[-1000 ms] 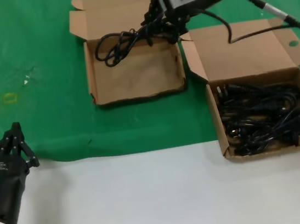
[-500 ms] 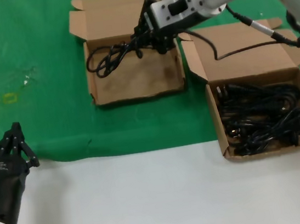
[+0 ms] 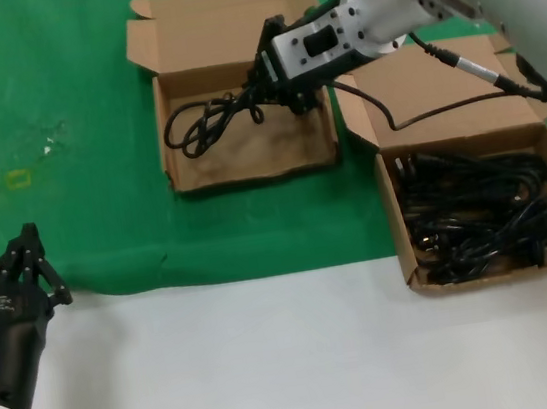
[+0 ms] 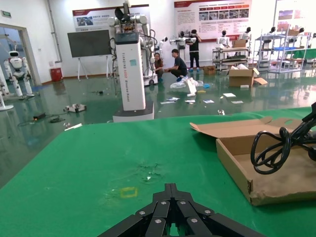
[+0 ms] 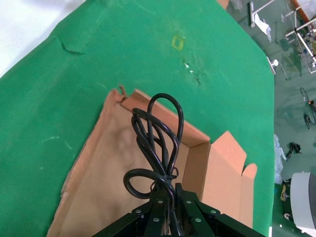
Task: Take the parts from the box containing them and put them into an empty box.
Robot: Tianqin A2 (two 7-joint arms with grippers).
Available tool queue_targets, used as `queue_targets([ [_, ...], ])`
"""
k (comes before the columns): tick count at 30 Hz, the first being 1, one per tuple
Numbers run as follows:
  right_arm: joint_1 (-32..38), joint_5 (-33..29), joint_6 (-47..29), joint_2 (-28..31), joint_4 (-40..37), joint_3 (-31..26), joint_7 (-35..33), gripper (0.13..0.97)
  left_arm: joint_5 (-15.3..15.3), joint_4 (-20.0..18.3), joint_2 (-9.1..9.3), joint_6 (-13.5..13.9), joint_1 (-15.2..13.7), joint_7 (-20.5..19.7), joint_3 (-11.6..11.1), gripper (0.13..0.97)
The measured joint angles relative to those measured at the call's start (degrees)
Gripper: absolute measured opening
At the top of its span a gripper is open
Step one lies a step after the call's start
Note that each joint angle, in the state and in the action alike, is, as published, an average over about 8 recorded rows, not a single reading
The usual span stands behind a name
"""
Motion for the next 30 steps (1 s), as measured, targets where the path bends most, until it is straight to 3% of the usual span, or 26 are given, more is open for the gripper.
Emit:
queue_targets([
  [21, -0.6, 2.9, 1.5, 0.0, -0.5, -0.8, -1.0, 0.223, 0.0, 0.0, 0.00, 0.0, 0.0, 0.0, 0.0, 0.144],
  [30, 1.1, 6.0, -2.9, 0.0, -2.4, 4.5, -1.8, 0.344, 0.0, 0.0, 0.00, 0.0, 0.0, 0.0, 0.0, 0.144],
])
